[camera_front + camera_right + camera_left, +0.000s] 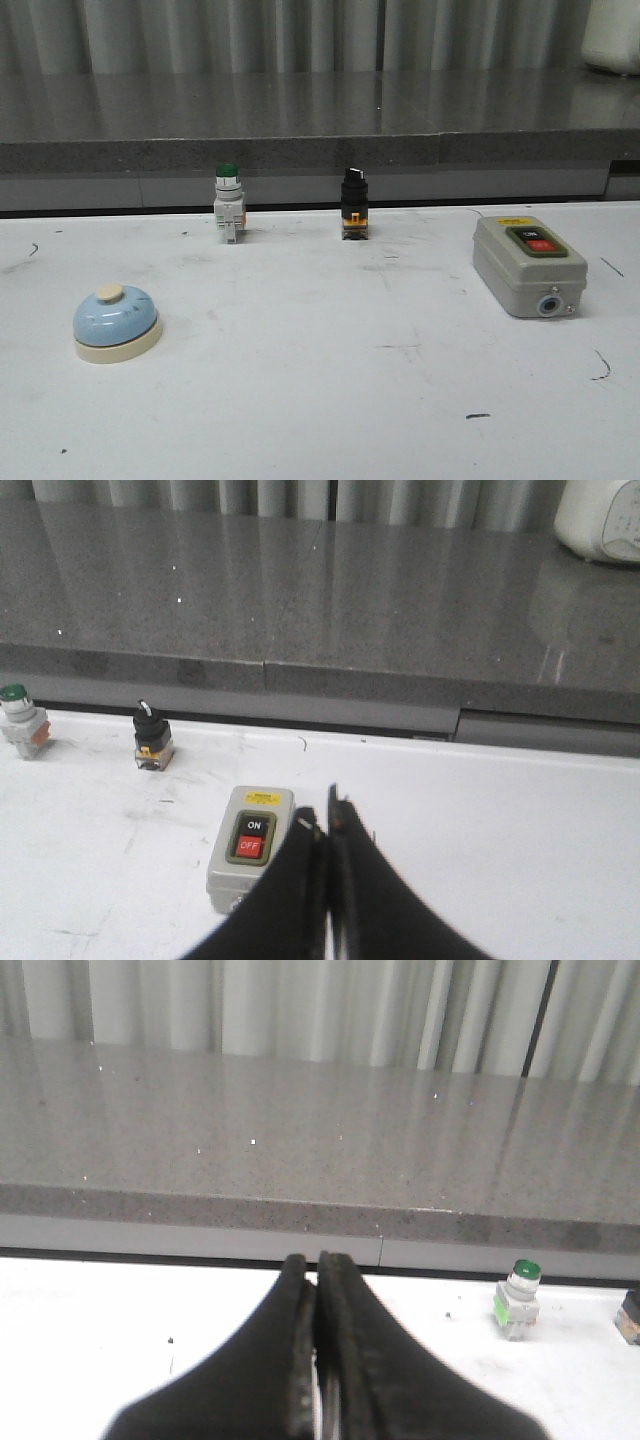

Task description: Place and press bell with both arms

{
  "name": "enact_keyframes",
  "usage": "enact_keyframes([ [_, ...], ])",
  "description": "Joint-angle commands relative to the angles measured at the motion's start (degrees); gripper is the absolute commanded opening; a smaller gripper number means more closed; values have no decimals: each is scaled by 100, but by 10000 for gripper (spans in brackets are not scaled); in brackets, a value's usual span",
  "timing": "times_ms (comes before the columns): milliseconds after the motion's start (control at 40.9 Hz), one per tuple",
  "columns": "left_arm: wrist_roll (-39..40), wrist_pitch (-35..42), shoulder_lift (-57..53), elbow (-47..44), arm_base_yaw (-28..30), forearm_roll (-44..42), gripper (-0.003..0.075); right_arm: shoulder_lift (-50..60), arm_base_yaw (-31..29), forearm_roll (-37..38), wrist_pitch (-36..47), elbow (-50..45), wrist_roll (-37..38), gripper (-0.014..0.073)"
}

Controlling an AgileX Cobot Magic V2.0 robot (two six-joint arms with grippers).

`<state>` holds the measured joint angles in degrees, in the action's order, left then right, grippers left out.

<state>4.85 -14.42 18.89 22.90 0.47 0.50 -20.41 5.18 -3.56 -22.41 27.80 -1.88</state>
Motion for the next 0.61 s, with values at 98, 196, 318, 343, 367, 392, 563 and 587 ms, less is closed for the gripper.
enact_keyframes([
  [98,-10,381,105,226,9,28,17,-181,-31,6,436,233,4,-44],
  [196,-10,368,105,226,9,28,172,-181,-31,6,450,233,4,-7],
  [318,-10,379,105,226,9,43,545,-181,-31,6,450,233,4,3],
  [343,-10,379,105,226,9,43,596,-181,-31,6,450,233,4,3],
  [367,-10,379,105,226,9,43,654,-181,-31,6,454,233,4,3],
  [392,-10,379,105,226,9,43,687,-181,-31,6,456,233,4,3],
  [563,23,558,117,226,9,309,645,-181,-31,6,456,233,4,3],
  [587,23,563,128,236,9,326,638,-181,-31,6,456,233,4,3],
])
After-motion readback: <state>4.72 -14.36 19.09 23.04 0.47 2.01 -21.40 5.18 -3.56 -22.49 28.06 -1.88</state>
